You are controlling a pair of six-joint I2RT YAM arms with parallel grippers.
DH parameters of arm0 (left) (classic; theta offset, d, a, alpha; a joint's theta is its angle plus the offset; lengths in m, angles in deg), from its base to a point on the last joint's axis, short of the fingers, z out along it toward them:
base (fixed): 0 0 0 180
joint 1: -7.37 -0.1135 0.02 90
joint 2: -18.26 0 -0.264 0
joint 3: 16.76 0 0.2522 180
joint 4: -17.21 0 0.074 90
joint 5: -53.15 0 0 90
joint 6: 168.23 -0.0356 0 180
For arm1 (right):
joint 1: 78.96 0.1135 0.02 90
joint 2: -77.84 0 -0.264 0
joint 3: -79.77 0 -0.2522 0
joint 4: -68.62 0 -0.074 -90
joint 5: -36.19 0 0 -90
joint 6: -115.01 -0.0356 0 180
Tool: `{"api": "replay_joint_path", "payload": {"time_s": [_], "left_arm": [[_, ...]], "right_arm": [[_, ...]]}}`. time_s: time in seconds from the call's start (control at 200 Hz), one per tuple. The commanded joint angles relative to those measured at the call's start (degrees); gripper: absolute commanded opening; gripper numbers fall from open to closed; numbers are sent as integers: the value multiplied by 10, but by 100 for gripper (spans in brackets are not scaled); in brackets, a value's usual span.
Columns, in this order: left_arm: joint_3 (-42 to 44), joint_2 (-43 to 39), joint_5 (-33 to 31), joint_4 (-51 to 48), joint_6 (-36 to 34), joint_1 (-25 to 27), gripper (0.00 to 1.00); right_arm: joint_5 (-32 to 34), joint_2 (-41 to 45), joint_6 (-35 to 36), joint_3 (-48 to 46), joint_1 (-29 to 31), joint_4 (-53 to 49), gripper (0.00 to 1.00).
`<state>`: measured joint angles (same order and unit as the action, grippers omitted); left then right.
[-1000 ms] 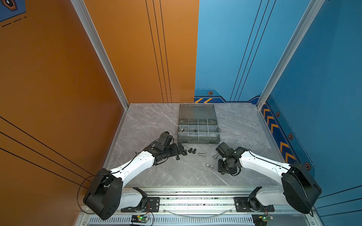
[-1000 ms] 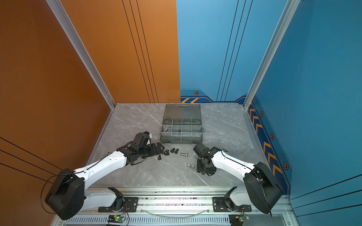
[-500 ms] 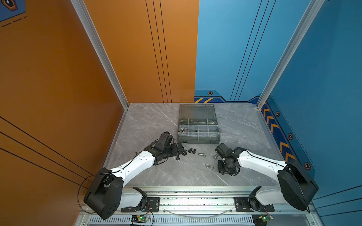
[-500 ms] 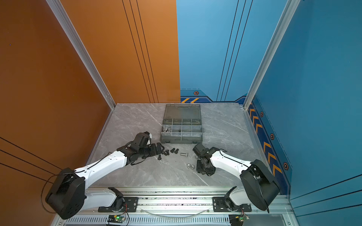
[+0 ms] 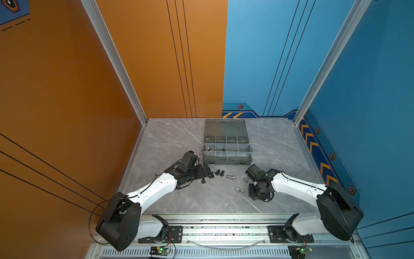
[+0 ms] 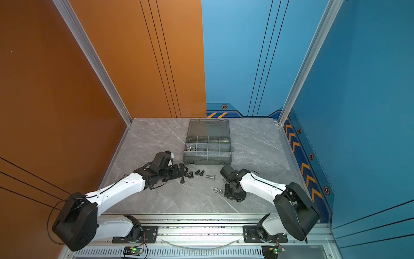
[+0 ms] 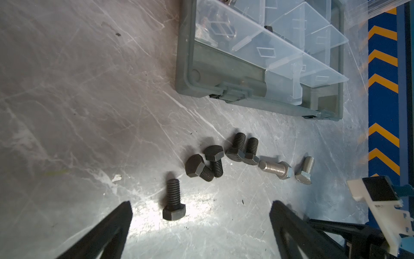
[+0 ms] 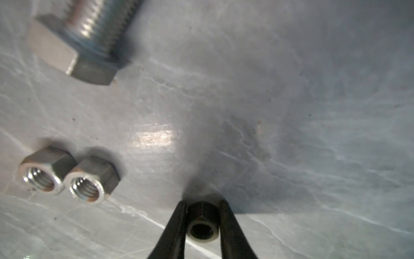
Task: Sort the screws and nuts into containers
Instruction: 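Close the right gripper on the black hex nut, then lift the black hex nut with the right gripper and carry it over the organizer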
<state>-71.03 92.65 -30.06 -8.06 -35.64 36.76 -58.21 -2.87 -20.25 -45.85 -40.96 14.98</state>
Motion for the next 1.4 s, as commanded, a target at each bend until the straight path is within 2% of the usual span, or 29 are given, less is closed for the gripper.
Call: {"api": "replay_joint_path", "payload": {"time_s": [0.0, 0.125, 0.2, 0.521, 0.941, 1.196, 1.397], "left_arm": [[2, 2, 8, -1, 2, -1, 98], [3, 0, 8, -2, 2, -1, 98], [4, 0, 7, 0, 2, -1, 98], [6, -1, 10, 2, 5, -1, 98], [6, 1, 22, 22, 6, -1, 98], [8, 5, 31, 32, 11, 0, 98], [1, 7, 31, 29, 8, 0, 98]], "right_arm": [[3, -3, -4, -6, 5, -4, 17], [4, 7, -2, 2, 3, -8, 5], [4, 17, 3, 14, 0, -13, 2], [3, 6, 88, 141, -20, -43, 0], [-19, -157, 200, 404, -59, -29, 0], [-46, -284, 220, 561, -72, -29, 0], [-78, -365, 225, 637, -71, 4, 0]]}}
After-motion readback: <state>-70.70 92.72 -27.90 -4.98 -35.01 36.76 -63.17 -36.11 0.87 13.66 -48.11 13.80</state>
